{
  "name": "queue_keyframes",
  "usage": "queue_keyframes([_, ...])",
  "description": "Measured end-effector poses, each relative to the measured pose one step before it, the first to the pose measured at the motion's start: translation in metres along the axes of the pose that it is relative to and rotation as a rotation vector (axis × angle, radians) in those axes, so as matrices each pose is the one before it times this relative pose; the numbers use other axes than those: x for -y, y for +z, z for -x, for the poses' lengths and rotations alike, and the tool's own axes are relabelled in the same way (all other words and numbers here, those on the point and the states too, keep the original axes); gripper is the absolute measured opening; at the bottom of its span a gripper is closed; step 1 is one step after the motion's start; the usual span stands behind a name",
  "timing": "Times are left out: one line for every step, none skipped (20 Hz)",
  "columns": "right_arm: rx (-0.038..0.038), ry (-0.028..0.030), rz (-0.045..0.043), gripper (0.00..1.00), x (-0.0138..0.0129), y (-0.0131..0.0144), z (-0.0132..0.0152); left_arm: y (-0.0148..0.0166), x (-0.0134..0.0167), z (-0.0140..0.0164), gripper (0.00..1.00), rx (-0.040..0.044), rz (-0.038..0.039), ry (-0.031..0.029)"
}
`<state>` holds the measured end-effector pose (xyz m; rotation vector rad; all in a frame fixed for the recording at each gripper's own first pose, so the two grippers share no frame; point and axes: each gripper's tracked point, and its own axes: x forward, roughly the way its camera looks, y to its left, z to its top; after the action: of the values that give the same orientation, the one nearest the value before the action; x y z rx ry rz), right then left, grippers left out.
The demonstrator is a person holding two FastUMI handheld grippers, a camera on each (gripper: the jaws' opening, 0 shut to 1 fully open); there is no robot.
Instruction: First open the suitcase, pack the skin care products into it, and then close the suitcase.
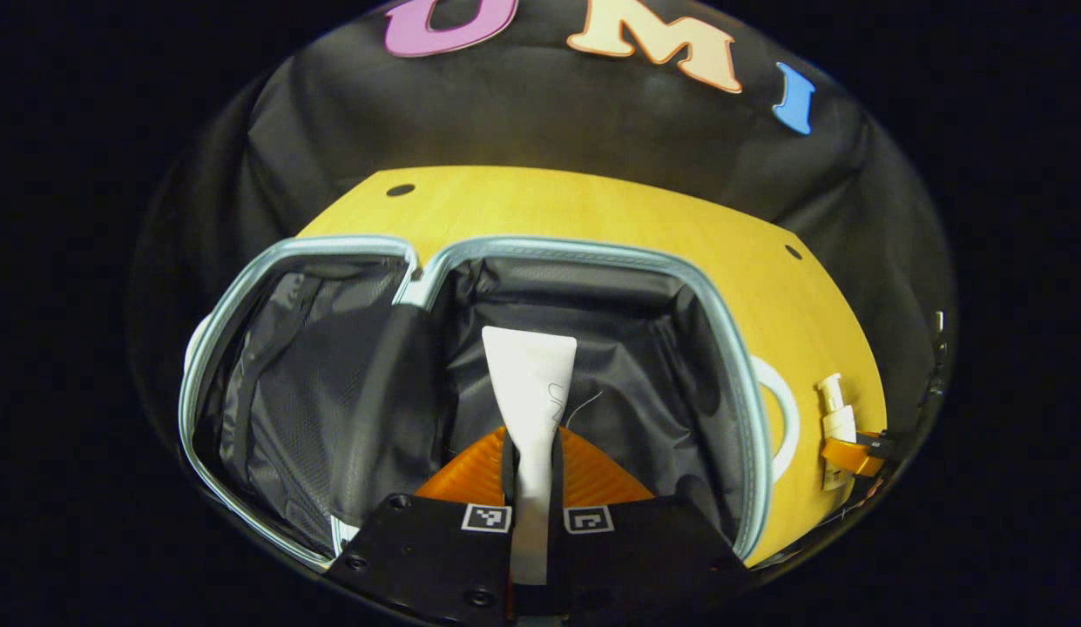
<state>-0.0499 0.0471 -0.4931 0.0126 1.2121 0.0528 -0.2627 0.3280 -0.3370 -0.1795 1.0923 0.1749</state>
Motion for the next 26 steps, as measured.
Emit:
queue_keyframes([-0.00353,-0.00238,-0.0063,0.56,-0.00061,0.00117,0.00014,-0.00609,-0.0035,-0.00516,0.08,-0.01504,0.00773,0.00857])
queue_keyframes([-0.00852,-0.00005,-0.00851,0.55,-0.00027,0.00019,0.00066,-0.00745,-0.00416,-0.00487,0.08,-0.02307,0.0119,0.00937])
queue_keyframes([-0.00706,0.00198,-0.01627,0.56,-0.00208,0.00131,0.0025,-0.00941,-0.00282,-0.00303,0.08,-0.03047,0.01995,0.00394])
queue_keyframes([0.0147,0.00988,-0.01208,0.55,-0.00573,0.00516,0.00207,0.00567,0.00185,0.00212,0.13,0.03803,0.0143,-0.00999])
queue_keyframes([0.01683,0.00831,0.00022,0.55,-0.00753,0.0078,0.00397,0.00536,0.00084,-0.00081,0.17,0.02782,0.00271,-0.01276])
queue_keyframes([0.02469,0.00755,0.00567,0.55,-0.01193,0.01007,0.0075,0.00458,0.00398,0.00269,0.24,0.0158,0.00265,-0.02155])
queue_keyframes([0.02196,0.01885,0.00663,0.55,-0.01393,0.01103,0.00539,0.00376,0.00393,0.00492,0.4,0.0197,-0.00287,-0.01075])
queue_keyframes([0.02686,0.02357,-0.00062,0.55,-0.01748,0.01207,0.0048,0.00803,0.00337,0.00545,0.56,0.02812,-0.0094,-0.01207])
queue_keyframes([0.01757,0.02897,-0.003,0.55,-0.01886,0.011,0.00264,0.01057,0.00382,0.00764,0.72,0.03614,-0.01142,-0.01505])
queue_keyframes([0.0194,0.02883,-0.00737,0.55,-0.02131,0.00938,0.00095,0.01186,0.00478,0.00834,0.69,0.03831,-0.00957,-0.0259])
queue_keyframes([0.00864,0.03478,-0.00477,0.55,-0.02458,0.00687,0.00016,0.01058,0.00264,0.00739,0.69,0.02897,-0.00701,-0.02059])
queue_keyframes([0.00195,0.03241,0.00125,0.55,-0.02256,0.0039,-0.00239,0.00971,0.0,0.0082,0.69,0.02063,-0.00539,-0.01697])
queue_keyframes([0.00378,0.02505,0.00478,0.55,-0.01908,0.00373,-0.00166,0.01125,-0.00218,0.00938,0.69,0.02333,-0.00058,-0.01425])
queue_keyframes([0.00034,0.02504,0.01215,0.55,-0.01958,0.00035,-0.00395,0.00674,-0.00752,0.0063,0.71,0.01301,0.00338,-0.00318])
queue_keyframes([-0.00384,0.02103,0.01481,0.55,-0.01797,-0.00044,-0.00511,0.00747,-0.00904,0.00666,0.72,0.01425,0.00218,0.00052])
queue_keyframes([-0.00519,0.01867,0.01365,0.55,-0.01866,-0.00209,-0.00696,0.0057,-0.01215,0.00627,0.75,0.01518,0.00508,0.0089])
queue_keyframes([-0.01193,0.01648,0.01356,0.55,-0.01558,-0.00415,-0.00659,0.00516,-0.01327,0.00617,0.71,0.01023,0.00855,0.01233])
queue_keyframes([-0.01346,0.0129,0.00896,0.55,-0.01418,-0.00358,-0.00668,0.00166,-0.01515,0.00466,0.72,0.00699,0.01101,0.01709])
queue_keyframes([-0.01315,0.00855,0.00518,0.55,-0.01066,-0.00494,-0.00732,0.00258,-0.01688,0.00458,0.72,0.00766,0.01279,0.02277])
queue_keyframes([-0.02495,0.00916,0.00681,0.55,-0.01319,-0.00815,-0.00652,0.00207,-0.01821,0.00392,0.72,0.00561,0.01196,0.02199])
queue_keyframes([-0.01695,0.01236,-0.00548,0.55,-0.01078,-0.00477,-0.00661,0.0005,-0.02005,0.00429,0.72,0.00373,0.01105,0.02877])
queue_keyframes([-0.01847,0.0026,0.0052,0.55,-0.00754,-0.00511,-0.008,-0.00083,-0.01926,0.00366,0.72,-0.00091,0.01166,0.02717])
queue_keyframes([-0.02363,-0.01134,0.01539,0.55,-0.00604,-0.00836,-0.01003,-0.00025,-0.01876,0.00554,0.72,-0.00196,0.01555,0.02841])
queue_keyframes([-0.02652,-0.01712,0.01598,0.55,-0.00389,-0.00849,-0.01211,0.00018,-0.02104,0.00277,0.72,0.00146,0.01953,0.0258])
queue_keyframes([-0.04551,-0.02362,0.01521,0.55,-0.00245,-0.01276,-0.01078,0.00151,-0.02552,0.00279,0.72,0.00507,0.03015,0.03453])
queue_keyframes([-0.02502,-0.01591,0.00496,0.55,-0.00131,-0.00663,-0.00586,0.00136,-0.01649,0.00285,0.72,0.0021,0.02557,0.02018])
